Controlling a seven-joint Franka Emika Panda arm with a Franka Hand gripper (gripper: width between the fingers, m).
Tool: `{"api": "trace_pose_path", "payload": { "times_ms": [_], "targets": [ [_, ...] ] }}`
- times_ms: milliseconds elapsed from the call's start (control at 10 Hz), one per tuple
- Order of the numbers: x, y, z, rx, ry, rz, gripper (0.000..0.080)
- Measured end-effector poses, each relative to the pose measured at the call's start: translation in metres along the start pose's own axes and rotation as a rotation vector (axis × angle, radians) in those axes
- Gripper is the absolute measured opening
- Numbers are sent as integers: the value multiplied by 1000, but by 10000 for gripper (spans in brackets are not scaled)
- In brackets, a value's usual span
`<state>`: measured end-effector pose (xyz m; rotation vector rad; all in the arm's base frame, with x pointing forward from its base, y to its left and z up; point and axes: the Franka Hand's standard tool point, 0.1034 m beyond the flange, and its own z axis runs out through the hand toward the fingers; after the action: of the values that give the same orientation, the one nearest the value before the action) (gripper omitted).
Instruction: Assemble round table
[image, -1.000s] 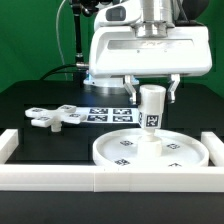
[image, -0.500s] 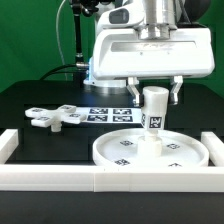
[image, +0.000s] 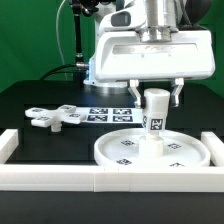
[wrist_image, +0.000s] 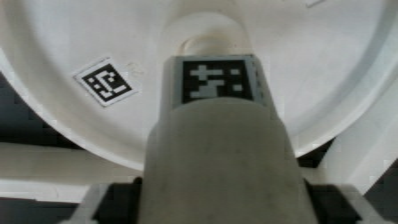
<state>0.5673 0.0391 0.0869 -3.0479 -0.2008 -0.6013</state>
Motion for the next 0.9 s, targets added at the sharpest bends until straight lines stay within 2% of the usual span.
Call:
{"api": "trace_pose_path", "payload": {
  "times_ms": [200,700,800,900],
  "targets": [
    [-5,1,6,1,-12,2,407],
    [1,1,9,-12,47,-1,407],
    [1,2,9,-13,45,-5,553],
    [5,6,7,-17,47,-15,620]
  ]
}}
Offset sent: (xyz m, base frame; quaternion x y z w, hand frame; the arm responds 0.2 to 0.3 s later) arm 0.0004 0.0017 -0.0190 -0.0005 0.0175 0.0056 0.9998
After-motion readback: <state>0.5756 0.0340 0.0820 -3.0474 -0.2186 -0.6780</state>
